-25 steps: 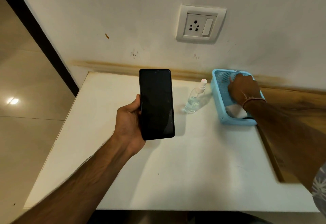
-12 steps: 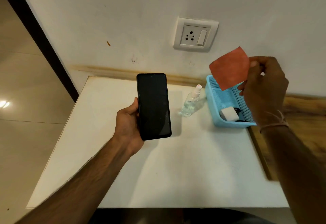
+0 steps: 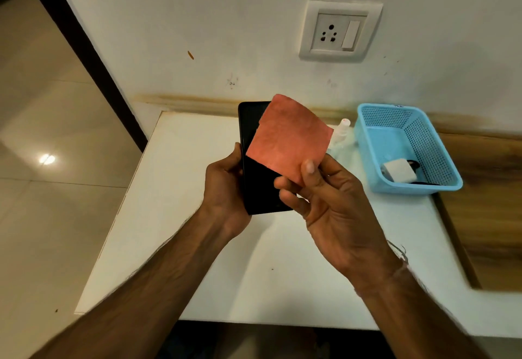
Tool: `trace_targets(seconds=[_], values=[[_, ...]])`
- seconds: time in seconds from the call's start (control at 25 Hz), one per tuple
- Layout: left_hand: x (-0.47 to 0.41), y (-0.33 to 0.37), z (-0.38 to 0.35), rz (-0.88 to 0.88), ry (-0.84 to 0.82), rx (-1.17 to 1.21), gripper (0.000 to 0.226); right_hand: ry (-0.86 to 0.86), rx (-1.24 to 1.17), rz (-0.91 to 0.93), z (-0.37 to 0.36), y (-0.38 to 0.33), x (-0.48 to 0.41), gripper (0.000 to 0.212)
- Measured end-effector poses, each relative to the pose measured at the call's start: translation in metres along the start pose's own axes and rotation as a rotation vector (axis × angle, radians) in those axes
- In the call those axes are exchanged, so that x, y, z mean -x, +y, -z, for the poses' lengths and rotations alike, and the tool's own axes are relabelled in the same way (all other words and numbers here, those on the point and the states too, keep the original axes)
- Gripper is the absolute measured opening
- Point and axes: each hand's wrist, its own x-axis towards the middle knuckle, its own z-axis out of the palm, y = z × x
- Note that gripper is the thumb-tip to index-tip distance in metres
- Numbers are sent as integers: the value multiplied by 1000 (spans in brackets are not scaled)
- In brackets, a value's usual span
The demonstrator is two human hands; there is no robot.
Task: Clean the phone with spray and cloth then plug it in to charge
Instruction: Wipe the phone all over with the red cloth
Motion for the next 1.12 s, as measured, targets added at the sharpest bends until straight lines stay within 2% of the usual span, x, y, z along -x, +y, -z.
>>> trace_targets(seconds=[0.12,0.28,0.48,0.76,0.88,0.96,1.04,1.12], values=[[0,-2,0,-58,-22,-63,50,-90,-31,-29,-4,7,5,24],[1,-3,2,-88,-15,-110,50,-126,11,-23,-10,8,11,28],[0,-2,4,-98,-28,-117,36,-129,24,-17,-12,8,13,27],[-5,-8,8,-38,-34,-54,48,-52,118,-38,-4,5,8,19],[-2,-2,2,16,-31,15,42,36,65,-43,9,3,-1,25],[1,-1,-2,43,-2,42,42,158,53,29,17,0,-8,26],[2,0,-4,60,19,54,43,321,204,174,26,-4,-14,13],[2,1,-3,64,28,55,42,533,528,394,33,-9,-19,13]])
